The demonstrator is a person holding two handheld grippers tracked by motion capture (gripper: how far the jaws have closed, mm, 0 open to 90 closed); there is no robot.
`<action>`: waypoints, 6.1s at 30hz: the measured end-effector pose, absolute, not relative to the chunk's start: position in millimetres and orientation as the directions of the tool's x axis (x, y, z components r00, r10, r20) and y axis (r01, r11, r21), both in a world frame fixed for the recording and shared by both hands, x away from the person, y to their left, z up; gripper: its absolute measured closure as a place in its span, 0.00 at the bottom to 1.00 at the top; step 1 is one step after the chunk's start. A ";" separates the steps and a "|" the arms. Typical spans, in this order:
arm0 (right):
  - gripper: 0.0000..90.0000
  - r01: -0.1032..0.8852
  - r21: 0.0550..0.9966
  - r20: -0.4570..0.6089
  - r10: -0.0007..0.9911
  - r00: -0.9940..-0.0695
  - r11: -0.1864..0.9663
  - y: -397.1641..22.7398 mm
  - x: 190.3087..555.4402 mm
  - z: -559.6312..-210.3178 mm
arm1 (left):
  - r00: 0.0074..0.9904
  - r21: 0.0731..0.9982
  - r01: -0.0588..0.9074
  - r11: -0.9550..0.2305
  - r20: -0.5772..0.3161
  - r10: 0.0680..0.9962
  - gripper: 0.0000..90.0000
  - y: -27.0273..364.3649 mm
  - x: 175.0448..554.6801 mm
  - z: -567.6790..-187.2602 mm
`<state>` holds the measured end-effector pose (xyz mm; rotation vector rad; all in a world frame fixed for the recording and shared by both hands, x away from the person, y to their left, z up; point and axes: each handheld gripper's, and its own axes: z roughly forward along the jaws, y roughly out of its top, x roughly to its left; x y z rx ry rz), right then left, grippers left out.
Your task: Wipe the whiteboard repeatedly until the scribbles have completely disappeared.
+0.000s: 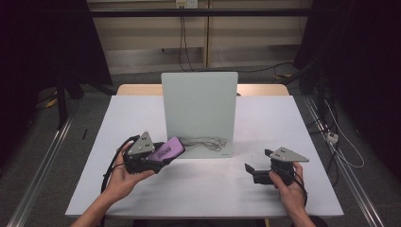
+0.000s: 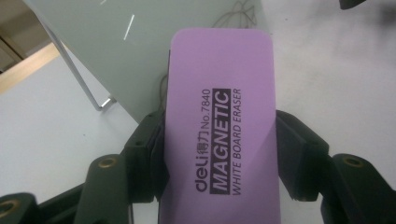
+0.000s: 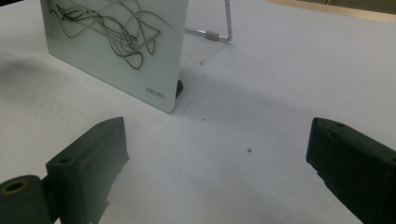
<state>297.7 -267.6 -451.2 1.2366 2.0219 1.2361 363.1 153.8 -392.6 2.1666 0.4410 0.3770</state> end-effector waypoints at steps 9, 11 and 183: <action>0.06 0.452 0.872 0.064 0.870 -0.489 0.190 -267.8 297.8 -451.2 | 0.893 0.800 0.103 -0.592 0.188 0.409 0.45 135.1 368.3 -384.4; 0.06 0.452 0.872 0.064 0.870 -0.489 0.190 -267.9 297.6 -451.2 | 0.896 0.799 0.097 -0.594 0.190 0.401 0.45 131.7 369.8 -383.6; 0.06 0.458 0.868 0.072 0.862 -0.501 0.194 -266.0 298.3 -451.7 | 0.955 0.636 -0.065 -0.769 0.262 0.136 0.46 59.9 389.4 -422.6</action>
